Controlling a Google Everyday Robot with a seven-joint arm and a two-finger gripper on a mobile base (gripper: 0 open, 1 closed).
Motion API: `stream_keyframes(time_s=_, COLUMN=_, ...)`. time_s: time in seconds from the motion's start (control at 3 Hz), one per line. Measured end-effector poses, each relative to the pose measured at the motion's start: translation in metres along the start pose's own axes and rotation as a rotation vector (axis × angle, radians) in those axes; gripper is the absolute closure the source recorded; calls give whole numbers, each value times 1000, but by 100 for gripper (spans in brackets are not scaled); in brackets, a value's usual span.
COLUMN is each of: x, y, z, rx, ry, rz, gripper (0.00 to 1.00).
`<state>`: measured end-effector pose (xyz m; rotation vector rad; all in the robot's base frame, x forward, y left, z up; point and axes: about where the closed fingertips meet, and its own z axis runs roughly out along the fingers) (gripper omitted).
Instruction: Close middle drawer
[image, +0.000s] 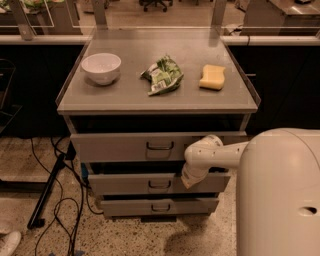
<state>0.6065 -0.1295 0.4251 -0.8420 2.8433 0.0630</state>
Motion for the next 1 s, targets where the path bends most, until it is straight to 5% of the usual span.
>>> stream_keyframes(time_s=0.33, x=29, y=0, z=-3, rx=-43, ry=47, rz=-13, gripper=100)
stream_keyframes(time_s=0.67, x=89, y=-9, z=-17, rx=-102, ry=137, rz=-8, gripper=100)
stream_keyframes(time_s=1.0, x=96, y=-9, z=-17, rx=-110, ry=152, rz=-16, gripper=82)
